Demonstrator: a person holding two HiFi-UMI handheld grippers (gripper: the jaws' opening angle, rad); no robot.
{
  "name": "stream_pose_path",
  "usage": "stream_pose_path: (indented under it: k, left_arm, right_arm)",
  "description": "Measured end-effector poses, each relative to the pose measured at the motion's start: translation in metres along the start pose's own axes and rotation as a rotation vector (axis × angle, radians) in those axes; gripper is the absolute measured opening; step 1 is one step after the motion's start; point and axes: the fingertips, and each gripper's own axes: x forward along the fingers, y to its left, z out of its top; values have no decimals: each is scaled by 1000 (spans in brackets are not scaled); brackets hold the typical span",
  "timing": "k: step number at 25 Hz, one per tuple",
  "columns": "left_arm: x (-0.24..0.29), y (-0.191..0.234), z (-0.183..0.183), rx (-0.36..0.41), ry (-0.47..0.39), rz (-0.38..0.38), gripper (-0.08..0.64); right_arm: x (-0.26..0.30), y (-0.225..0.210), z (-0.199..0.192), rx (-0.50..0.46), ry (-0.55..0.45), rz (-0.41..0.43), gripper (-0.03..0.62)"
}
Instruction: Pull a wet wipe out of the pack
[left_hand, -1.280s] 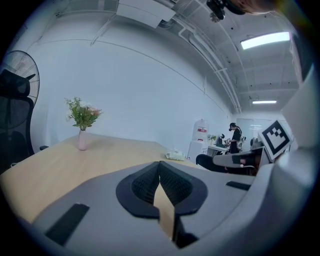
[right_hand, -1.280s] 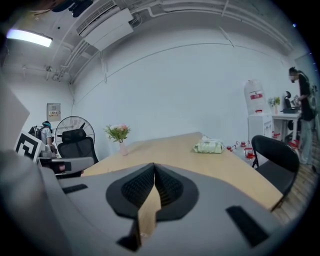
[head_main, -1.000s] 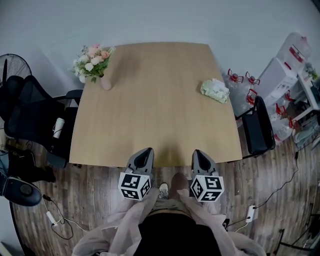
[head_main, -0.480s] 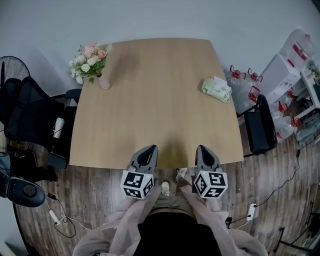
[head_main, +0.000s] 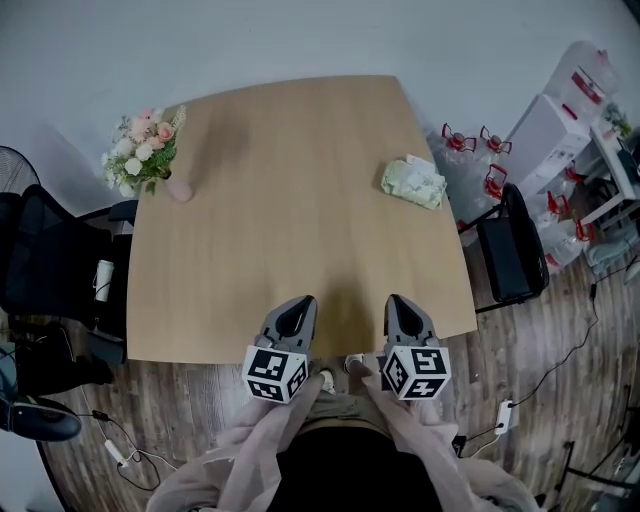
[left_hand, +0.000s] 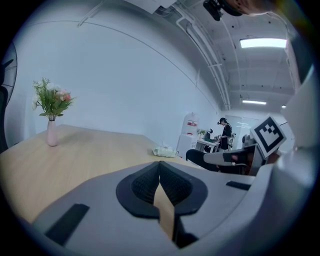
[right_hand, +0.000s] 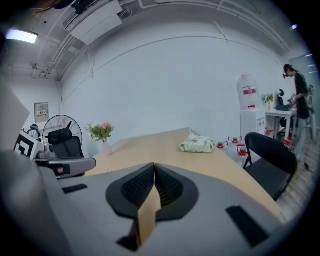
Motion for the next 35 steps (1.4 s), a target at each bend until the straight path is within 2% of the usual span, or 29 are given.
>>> stream_pose_path:
  k: [16, 29, 30, 32, 33, 35]
  left_arm:
    - [83, -10, 1, 12, 74, -78, 12]
    - [144, -16, 8, 9, 94, -104, 12]
    - [148, -16, 9, 7, 94, -103, 12]
    - [155, -16, 12, 2, 93, -101, 12]
    - [159, -16, 13, -1, 93, -99, 12]
    - [164, -14, 13, -5, 97, -95, 12]
  right_arm:
    - [49, -45, 7, -3, 63, 3, 12]
    - [89, -93, 32, -31, 49, -14, 14]
    - [92, -95, 35, -33, 47, -12, 30]
    - [99, -99, 38, -39, 47, -3, 136]
    - [103, -100, 39, -46, 51, 3, 156]
    - [110, -103, 39, -66, 62, 10, 156]
